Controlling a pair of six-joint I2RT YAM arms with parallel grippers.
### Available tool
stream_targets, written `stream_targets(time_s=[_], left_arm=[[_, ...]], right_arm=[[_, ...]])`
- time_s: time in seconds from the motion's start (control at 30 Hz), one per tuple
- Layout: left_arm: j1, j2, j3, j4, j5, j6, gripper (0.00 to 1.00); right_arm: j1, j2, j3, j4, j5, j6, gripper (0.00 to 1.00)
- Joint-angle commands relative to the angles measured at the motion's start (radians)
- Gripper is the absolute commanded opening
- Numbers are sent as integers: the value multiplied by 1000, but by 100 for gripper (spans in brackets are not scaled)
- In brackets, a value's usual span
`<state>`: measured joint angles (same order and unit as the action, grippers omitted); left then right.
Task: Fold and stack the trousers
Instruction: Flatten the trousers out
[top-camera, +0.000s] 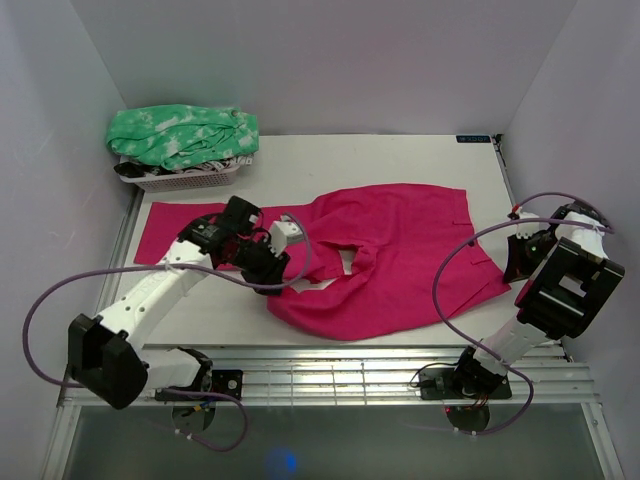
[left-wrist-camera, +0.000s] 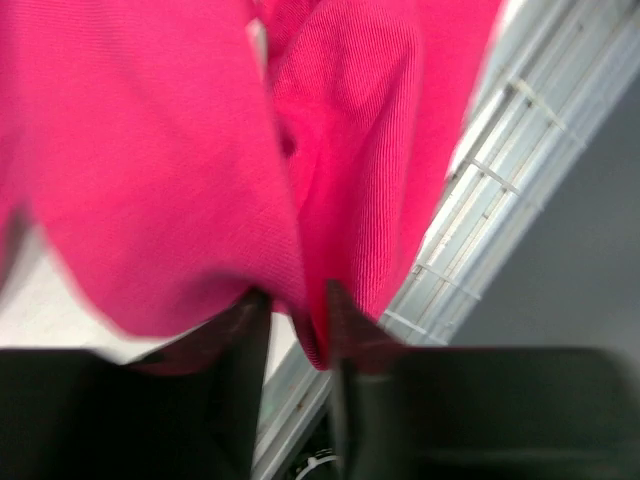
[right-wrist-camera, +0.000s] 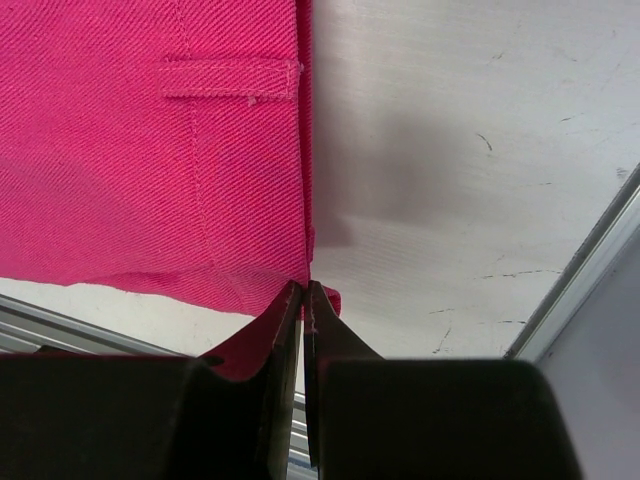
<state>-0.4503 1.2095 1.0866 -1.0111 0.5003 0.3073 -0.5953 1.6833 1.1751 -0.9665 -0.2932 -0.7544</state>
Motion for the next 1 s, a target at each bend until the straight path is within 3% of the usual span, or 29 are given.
stream_targets(time_s=[0.0, 0.03, 0.1, 0.13, 0.27, 0.33, 0.5, 0.6, 0.63, 0.7, 0.77, 0.83, 0.97], left_arm=[[-181, 33, -57, -12, 114, 131, 50], [-203, 45, -63, -15, 103, 148, 58], [-208, 62, -53, -33, 115, 191, 62], [-208, 67, -12, -62, 121, 219, 63], [-202, 61, 139, 8, 98, 213, 82], [-202, 116, 192, 84, 31, 138, 85], [-206, 403, 352, 100, -40, 211, 86], [-208, 510, 416, 66, -39, 298, 81], [-208, 562, 427, 65, -46, 314, 81], [-217, 610, 469, 63, -71, 351, 77], [-218, 673, 496, 66, -83, 375, 75], [-220, 715, 538, 80, -92, 375, 75], [-237, 812, 569, 124, -109, 365, 75]], right_arm=[[-8, -23, 47, 17, 12, 3, 8], [-8, -25, 47, 17, 14, 3, 8], [-8, -30, 44, 15, 20, -5, 8], [-8, -30, 43, 14, 22, -6, 8], [-8, -33, 37, 12, 31, -19, 8], [-8, -36, 34, 9, 31, -28, 8], [-6, -50, 20, 11, 48, -48, 9], [-6, -63, 46, -12, 52, -69, 36], [-6, -69, 60, -20, 52, -69, 54], [3, -77, 110, -37, 48, -74, 72], [21, -80, 168, -57, 34, -82, 78], [41, -85, 199, -60, 19, -82, 92], [158, -86, 230, -52, -47, -31, 90]])
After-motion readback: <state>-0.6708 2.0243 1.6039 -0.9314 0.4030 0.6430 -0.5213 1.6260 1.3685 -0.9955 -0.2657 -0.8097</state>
